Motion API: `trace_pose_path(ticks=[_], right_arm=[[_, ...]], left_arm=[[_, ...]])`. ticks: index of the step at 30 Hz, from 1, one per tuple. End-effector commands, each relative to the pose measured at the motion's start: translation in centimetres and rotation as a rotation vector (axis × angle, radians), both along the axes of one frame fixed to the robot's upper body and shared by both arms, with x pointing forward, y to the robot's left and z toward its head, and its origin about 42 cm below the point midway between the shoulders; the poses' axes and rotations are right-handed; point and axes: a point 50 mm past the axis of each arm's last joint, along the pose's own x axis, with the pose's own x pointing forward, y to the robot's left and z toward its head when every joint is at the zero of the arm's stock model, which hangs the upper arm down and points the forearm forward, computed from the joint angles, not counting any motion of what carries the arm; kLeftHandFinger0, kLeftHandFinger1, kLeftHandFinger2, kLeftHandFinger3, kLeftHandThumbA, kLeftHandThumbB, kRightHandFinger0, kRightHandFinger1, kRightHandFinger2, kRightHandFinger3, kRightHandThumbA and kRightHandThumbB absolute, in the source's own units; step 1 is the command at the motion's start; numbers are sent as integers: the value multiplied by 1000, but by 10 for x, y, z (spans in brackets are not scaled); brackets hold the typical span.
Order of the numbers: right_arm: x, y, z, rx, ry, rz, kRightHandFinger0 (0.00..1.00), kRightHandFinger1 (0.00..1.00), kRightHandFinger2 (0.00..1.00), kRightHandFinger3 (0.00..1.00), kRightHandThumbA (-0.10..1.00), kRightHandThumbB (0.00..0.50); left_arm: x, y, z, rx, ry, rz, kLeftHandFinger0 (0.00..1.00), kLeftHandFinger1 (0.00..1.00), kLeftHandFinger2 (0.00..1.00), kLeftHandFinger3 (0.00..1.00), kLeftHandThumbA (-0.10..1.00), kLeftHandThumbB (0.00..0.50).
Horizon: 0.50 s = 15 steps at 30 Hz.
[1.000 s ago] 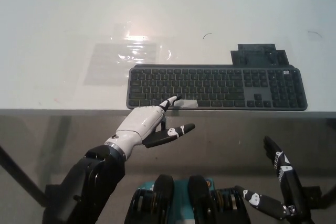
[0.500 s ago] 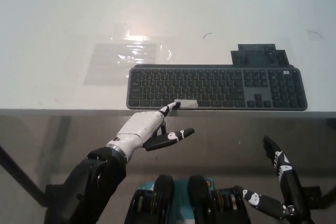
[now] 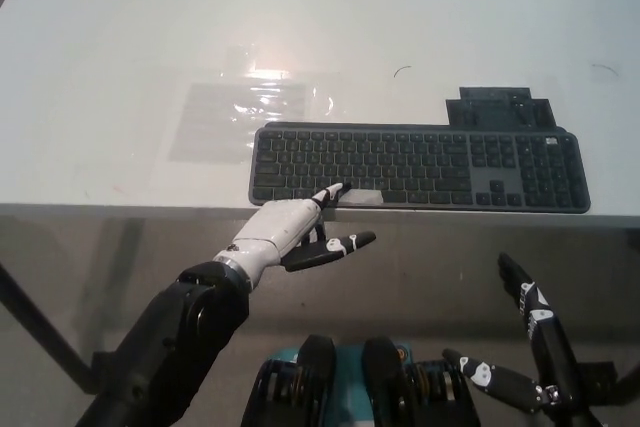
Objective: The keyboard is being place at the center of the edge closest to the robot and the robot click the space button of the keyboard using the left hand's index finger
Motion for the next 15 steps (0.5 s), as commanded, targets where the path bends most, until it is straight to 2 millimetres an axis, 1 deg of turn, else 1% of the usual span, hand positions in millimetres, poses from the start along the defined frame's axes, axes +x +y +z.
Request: trace_pose_path(ticks=[1,3,4,5,6,7,9,10,11,12,13,14,15], right_arm=[[7,3,17,-17,-81,17,1000,1000,1000,1000,1000,373],[7,3,17,-8,-79,16,1000,1000,1000,1000,1000,375],[8,3,18,-7,-79,15,1000,1000,1000,1000,1000,376],[9,2,18,-10,-83,13,1000,1000,1000,1000,1000,376],[8,2,18,-7,-82,15,1000,1000,1000,1000,1000,374],[8,2,18,-7,-79,14,1000,1000,1000,1000,1000,381],[8,1,17,-7,-73,11,1000,1000,1000,1000,1000,387],[7,1,16,-4,-70,12,1000,1000,1000,1000,1000,388],[7,1,15,-4,-71,12,1000,1000,1000,1000,1000,386],[6,1,14,-6,-69,12,1000,1000,1000,1000,1000,385],[5,0,13,-5,-68,13,1000,1000,1000,1000,1000,380],[6,1,12,-6,-69,13,1000,1000,1000,1000,1000,374],[5,1,11,-4,-67,12,1000,1000,1000,1000,1000,374]], left_arm=[[10,6,-1,47,31,35,84,338,361,1000,1000,365],[2,2,4,34,2,8,35,289,310,1000,1000,370],[-1,1,8,28,-11,-5,23,282,308,1000,1000,369],[-10,-2,16,12,-37,-38,2,276,303,1000,1000,380],[-20,-5,24,0,-57,-61,40,294,318,1000,1000,403],[-31,-7,33,-21,-93,-91,8,264,298,1000,1000,412],[-52,-12,52,-68,-172,-140,0,129,192,1000,1000,423],[-63,-14,60,-95,-200,-160,0,101,177,1000,1000,425],[-73,-16,71,-126,-235,-179,0,39,128,1000,1000,428],[-92,-18,87,-167,-270,-201,0,2,79,1000,1000,452],[-106,-18,100,-215,-305,-238,0,0,39,1000,1000,425],[-122,-17,118,-273,-357,-271,0,0,2,1000,1000,414],[-133,-14,129,-305,-372,-290,0,0,0,1000,1000,418]])
